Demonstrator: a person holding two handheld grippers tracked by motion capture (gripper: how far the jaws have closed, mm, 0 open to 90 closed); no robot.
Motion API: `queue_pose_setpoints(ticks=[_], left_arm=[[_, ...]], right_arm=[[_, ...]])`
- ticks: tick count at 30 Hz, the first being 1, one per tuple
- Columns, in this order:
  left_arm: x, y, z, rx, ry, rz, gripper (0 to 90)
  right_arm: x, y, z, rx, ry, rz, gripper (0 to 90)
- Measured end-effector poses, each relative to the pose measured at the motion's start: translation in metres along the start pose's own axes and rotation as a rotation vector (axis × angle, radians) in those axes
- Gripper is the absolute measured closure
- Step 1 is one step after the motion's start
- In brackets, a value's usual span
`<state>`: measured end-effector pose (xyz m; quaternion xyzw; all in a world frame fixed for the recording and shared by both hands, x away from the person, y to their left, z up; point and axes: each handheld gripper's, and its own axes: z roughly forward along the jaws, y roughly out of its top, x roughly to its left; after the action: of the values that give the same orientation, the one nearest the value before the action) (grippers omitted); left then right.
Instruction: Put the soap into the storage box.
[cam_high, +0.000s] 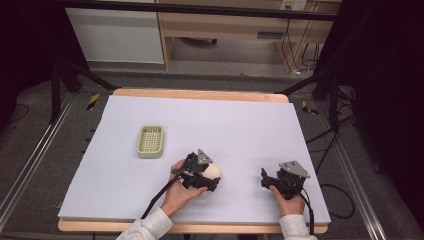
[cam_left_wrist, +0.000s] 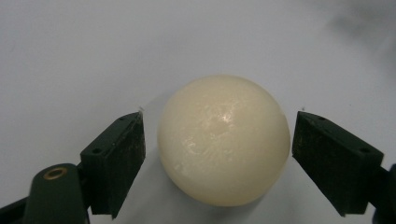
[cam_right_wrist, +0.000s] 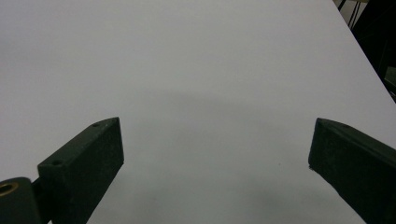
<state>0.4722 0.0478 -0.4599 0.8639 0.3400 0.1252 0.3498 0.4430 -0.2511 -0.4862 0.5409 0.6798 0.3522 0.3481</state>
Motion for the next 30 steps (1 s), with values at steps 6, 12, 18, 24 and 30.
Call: queue_pose_setpoints(ticks=[6, 12, 18, 24, 30], left_arm=[[-0.002, 0.000, 0.008, 0.022, -0.001, -0.003, 18.0], [-0.003, 0.000, 0.011, 0.033, 0.000, -0.001, 20.6], [-0.003, -0.001, 0.013, 0.033, 0.007, -0.010, 23.6], [-0.002, -0.001, 0.013, 0.034, 0.009, -0.011, 23.8], [-0.002, -0.001, 0.013, 0.033, 0.010, -0.016, 23.9]], right_arm=[[0.000, 0.000, 0.000, 0.000, 0.002, -0.002, 3.8], [0.000, 0.000, 0.000, 0.003, 0.005, 0.001, 3.7], [0.000, 0.000, 0.000, 0.005, 0.007, 0.002, 3.8], [0.001, 0.000, 0.000, 0.006, 0.005, 0.000, 3.8], [0.001, 0.000, 0.000, 0.007, 0.006, 0.001, 3.8]])
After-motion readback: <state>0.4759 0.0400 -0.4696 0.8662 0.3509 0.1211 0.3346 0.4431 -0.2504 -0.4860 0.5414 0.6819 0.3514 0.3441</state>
